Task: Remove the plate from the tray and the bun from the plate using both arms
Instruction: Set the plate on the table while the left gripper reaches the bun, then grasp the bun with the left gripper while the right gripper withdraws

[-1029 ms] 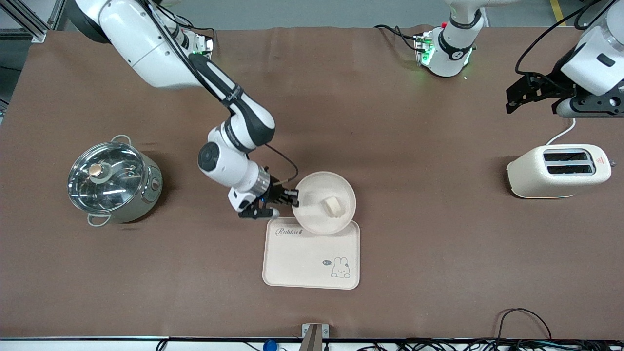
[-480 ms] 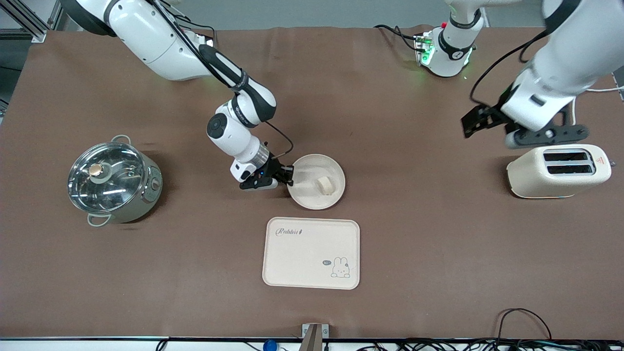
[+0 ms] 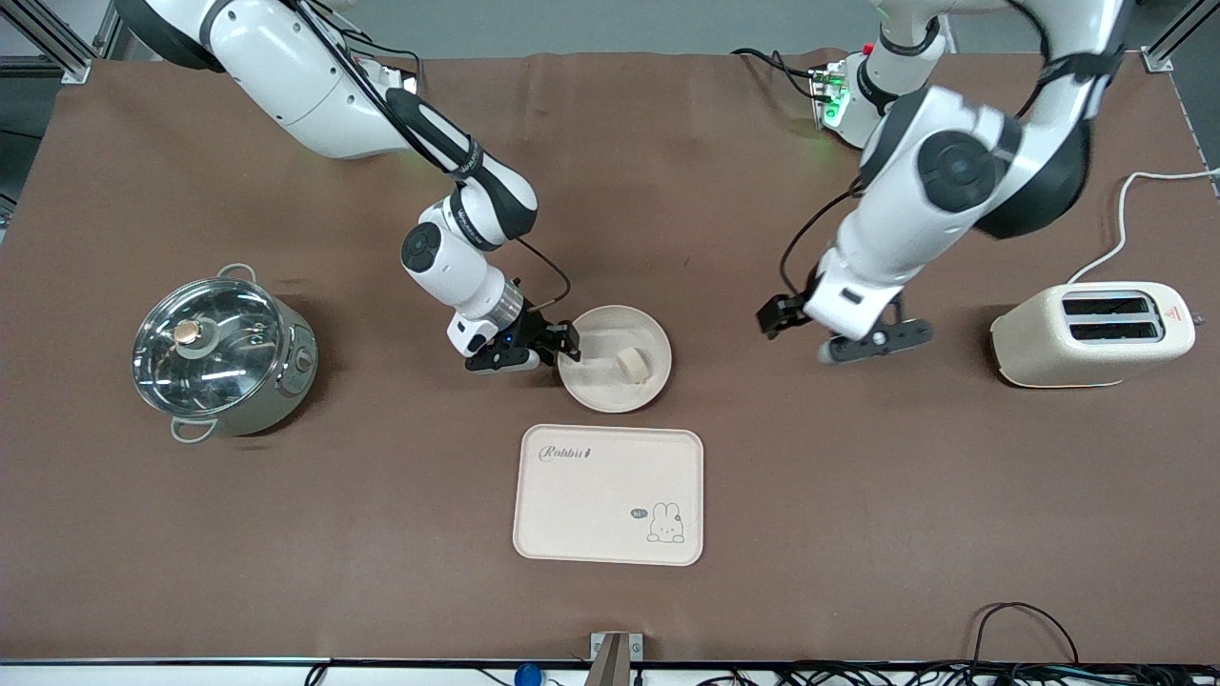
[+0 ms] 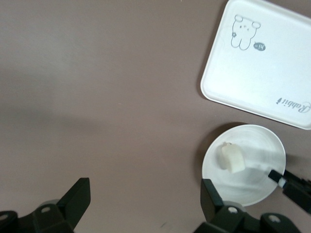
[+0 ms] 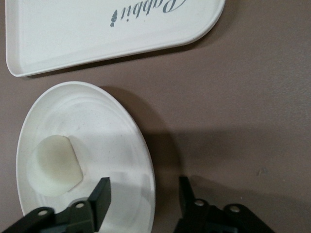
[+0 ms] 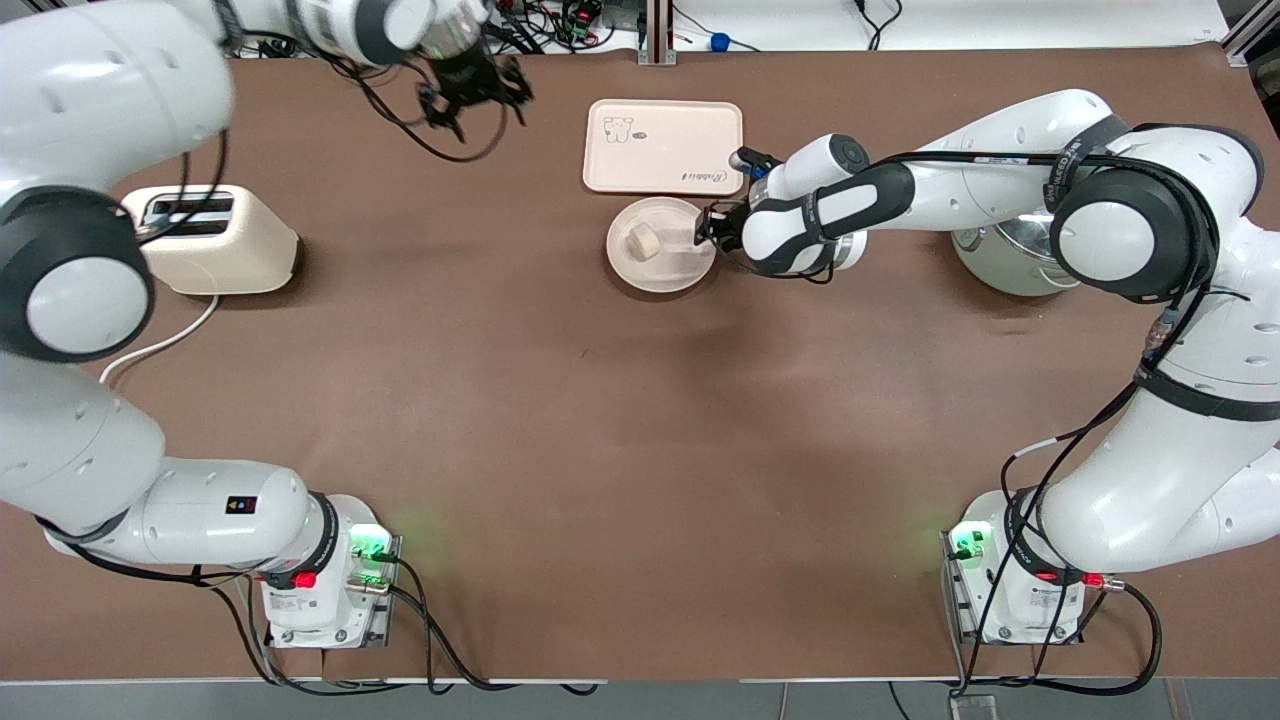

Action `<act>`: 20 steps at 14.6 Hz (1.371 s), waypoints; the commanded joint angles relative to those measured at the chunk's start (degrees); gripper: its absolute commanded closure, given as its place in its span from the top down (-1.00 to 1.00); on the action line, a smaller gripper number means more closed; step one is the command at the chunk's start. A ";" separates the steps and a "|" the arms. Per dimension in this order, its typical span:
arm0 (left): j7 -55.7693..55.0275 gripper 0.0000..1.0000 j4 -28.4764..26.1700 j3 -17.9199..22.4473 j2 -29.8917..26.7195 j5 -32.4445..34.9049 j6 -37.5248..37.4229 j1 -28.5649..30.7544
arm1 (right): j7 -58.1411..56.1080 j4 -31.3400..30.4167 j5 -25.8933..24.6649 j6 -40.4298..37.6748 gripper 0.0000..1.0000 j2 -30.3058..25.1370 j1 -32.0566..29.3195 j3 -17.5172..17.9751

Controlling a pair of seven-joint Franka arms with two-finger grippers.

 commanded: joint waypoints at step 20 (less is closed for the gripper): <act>-48.06 0.78 24.62 10.06 35.34 15.32 9.71 -28.61 | -17.97 31.86 -20.01 -75.62 1.00 -22.92 -34.51 -0.13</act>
